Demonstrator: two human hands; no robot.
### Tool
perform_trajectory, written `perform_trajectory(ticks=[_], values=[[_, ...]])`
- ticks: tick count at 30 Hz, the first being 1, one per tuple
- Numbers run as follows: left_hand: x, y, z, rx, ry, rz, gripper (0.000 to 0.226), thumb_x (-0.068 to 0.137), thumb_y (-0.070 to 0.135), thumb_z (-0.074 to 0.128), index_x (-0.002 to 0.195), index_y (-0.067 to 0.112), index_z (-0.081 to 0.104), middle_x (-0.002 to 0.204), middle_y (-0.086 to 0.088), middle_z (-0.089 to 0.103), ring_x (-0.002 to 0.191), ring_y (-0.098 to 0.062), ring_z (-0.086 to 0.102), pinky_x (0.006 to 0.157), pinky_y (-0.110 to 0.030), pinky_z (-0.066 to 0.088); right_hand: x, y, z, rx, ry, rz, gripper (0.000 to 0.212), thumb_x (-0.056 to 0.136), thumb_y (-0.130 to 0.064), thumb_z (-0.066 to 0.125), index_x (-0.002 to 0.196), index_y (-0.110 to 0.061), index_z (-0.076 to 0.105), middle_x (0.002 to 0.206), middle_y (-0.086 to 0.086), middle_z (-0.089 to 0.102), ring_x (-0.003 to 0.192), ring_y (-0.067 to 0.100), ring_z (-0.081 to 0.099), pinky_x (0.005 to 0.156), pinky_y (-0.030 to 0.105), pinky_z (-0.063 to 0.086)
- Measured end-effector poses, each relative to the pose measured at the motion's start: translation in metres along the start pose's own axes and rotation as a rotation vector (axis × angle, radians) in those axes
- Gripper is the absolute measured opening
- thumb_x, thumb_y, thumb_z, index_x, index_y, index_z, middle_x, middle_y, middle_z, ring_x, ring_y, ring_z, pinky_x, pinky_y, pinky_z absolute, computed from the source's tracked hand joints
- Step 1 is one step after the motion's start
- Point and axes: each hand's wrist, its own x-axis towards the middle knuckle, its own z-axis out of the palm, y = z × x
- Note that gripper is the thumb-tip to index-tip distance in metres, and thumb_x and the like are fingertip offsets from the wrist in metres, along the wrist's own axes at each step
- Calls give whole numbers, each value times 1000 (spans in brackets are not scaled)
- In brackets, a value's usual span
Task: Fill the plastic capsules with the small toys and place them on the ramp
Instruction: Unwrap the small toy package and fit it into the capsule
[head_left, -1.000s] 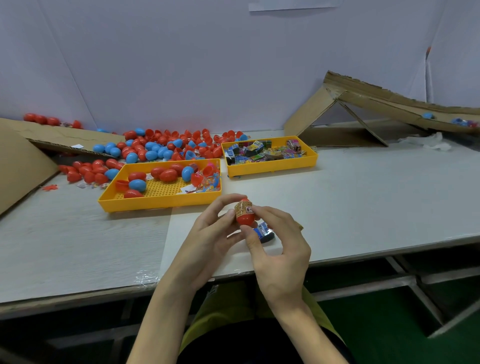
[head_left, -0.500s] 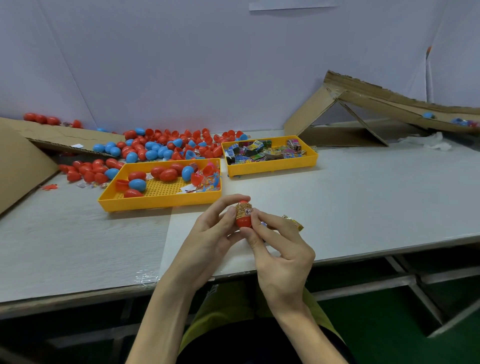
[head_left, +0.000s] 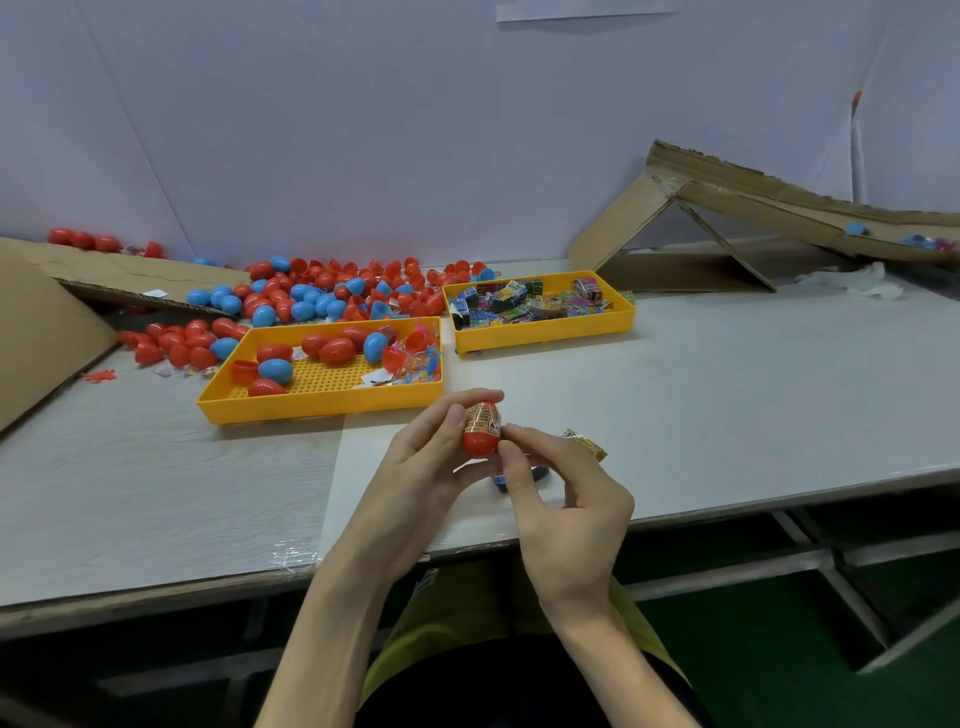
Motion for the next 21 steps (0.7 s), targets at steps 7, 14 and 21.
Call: perform_trajectory(ticks=[7,14,21], values=[[-1,0,3,50,22,22,33,93,34,55,115,20,74,101,-1,69,99,-20,68,84,-30,56,-1,4,1,-40,25,-70,15,91,-31,65,99,-20,72,94,-11,72,89,4,69,77,17,56],[-3,1,5,131,-2,42,30,90,39,66,114,24,74,98,4,71,97,-17,69,85,-28,56,-2,9,2,-68,39,-77,15,92,-25,62,89,-12,68,81,-6,68,74,7,65,72,13,51],[-5,3,3,205,-133,14,46,84,20,74,129,26,66,119,-10,69,114,-28,66,94,-33,56,0,4,1,-106,42,-64,18,92,-28,57,88,-11,61,81,-18,56,76,0,59,69,7,48]])
